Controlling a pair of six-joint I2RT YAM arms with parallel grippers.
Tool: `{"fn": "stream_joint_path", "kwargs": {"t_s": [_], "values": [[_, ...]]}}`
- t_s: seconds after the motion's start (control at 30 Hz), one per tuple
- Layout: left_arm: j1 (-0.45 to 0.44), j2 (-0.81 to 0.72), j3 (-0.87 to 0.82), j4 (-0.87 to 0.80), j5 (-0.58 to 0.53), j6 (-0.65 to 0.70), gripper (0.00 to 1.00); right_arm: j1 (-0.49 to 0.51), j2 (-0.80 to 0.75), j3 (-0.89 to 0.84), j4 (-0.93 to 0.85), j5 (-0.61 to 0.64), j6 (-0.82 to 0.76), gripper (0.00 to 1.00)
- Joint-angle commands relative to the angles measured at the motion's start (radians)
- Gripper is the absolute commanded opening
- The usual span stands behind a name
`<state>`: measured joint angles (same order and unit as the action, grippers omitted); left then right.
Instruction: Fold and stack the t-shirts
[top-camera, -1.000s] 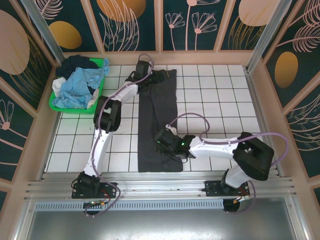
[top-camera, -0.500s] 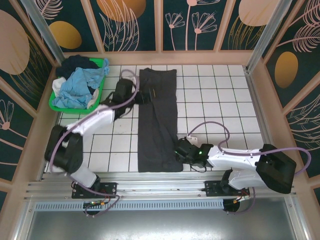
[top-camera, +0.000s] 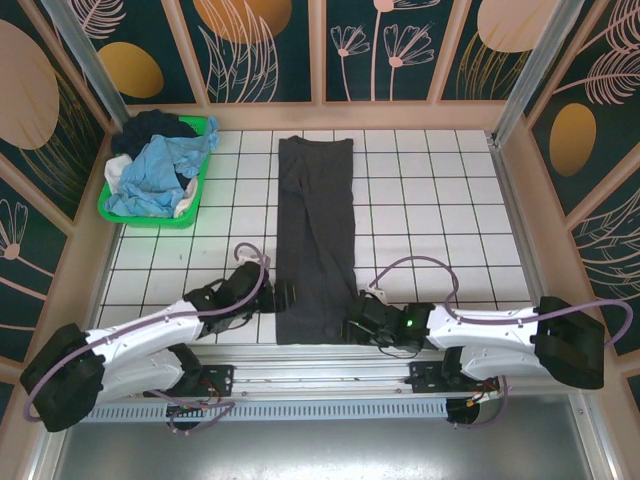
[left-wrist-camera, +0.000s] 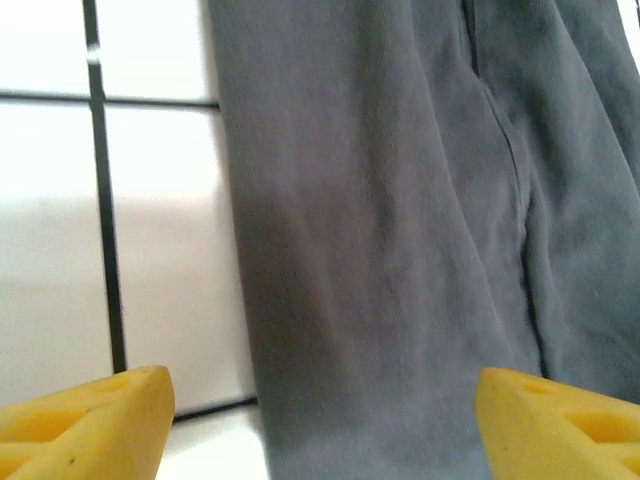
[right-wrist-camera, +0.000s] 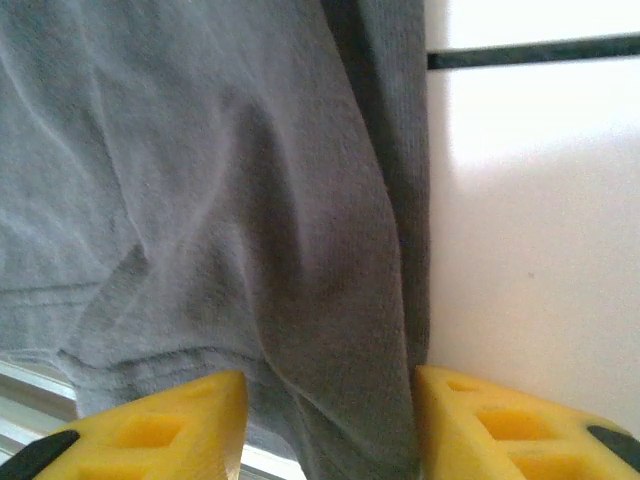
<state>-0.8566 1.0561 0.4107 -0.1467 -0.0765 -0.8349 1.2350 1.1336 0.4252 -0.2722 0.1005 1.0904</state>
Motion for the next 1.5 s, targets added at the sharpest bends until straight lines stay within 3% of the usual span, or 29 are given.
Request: {"fn": "stream_joint_path", "kwargs": {"t_s": [0.0, 0.27, 0.47, 0.6, 0.7, 0.8, 0.9, 0.93, 1.03, 1.23, 1.33, 1.47], "values": [[-0.092, -0.008, -0.026, -0.044, -0.022, -0.132, 0.77, 0.009, -0.013, -0.021, -0.003, -0.019, 0.032, 0.46], [-0.192, 0.035, -0.047, -0.099, -0.011, -0.173, 0.59, 0.009, -0.008, 0.026, 0.021, -0.029, -0.034, 0.38], [-0.205, 0.055, -0.050, -0.104, 0.012, -0.151, 0.56, 0.007, 0.012, 0.027, 0.071, -0.017, -0.034, 0.29], [-0.211, 0.071, -0.056, -0.031, 0.049, -0.141, 0.43, -0.001, 0.035, 0.068, 0.042, -0.003, -0.060, 0.25], [-0.211, 0.012, -0.064, -0.038, 0.066, -0.110, 0.30, -0.006, 0.033, 0.115, -0.003, 0.014, -0.085, 0.19], [-0.210, -0.075, -0.092, -0.040, 0.079, -0.101, 0.25, -0.012, 0.016, 0.146, -0.012, 0.008, -0.104, 0.08], [-0.210, -0.116, -0.118, 0.022, 0.123, -0.112, 0.20, -0.019, 0.002, 0.166, 0.003, 0.000, -0.131, 0.04], [-0.211, -0.117, -0.126, 0.039, 0.129, -0.117, 0.20, -0.023, 0.002, 0.171, 0.003, -0.001, -0.145, 0.04], [-0.211, -0.090, -0.122, 0.022, 0.114, -0.121, 0.46, -0.055, 0.008, 0.168, 0.024, -0.031, -0.178, 0.03], [-0.211, -0.001, -0.127, -0.017, 0.087, -0.109, 0.50, -0.066, 0.000, 0.136, 0.049, -0.046, -0.188, 0.03], [-0.210, 0.038, -0.114, 0.034, 0.123, -0.095, 0.39, -0.082, -0.026, 0.117, 0.059, -0.040, -0.188, 0.03], [-0.210, 0.014, -0.057, 0.055, 0.129, -0.044, 0.13, -0.113, -0.064, 0.127, 0.051, -0.039, -0.215, 0.02]]}}
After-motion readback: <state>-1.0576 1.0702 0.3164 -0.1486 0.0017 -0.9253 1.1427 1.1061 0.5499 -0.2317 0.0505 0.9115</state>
